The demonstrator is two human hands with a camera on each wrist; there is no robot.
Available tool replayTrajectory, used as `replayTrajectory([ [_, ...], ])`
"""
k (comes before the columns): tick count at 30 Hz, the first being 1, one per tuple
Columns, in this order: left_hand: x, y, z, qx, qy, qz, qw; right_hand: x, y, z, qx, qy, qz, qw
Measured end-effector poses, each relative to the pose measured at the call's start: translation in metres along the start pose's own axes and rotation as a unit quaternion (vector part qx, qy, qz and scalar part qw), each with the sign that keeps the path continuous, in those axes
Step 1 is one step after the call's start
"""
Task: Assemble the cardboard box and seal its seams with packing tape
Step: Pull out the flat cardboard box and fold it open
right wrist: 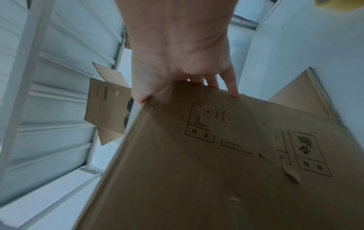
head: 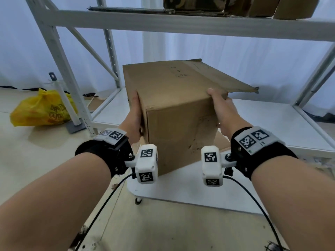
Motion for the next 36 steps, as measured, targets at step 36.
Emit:
replayTrajectory([
  [36,-0.009,-0.063,-0.027,-0.039,-0.304,0.727,0.615,-0.006,0.024,-0.038,-0.059,0.033,-0.084,0.994],
])
Point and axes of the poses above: each hand's wrist, its own z-axis towards the middle knuckle, its own y-axis out of the back of the hand, x = y × z, the point moved 1 cm from there along z, towards the middle knuckle, and after that the axes turned 11 degrees about y, right-handed, at the moved point
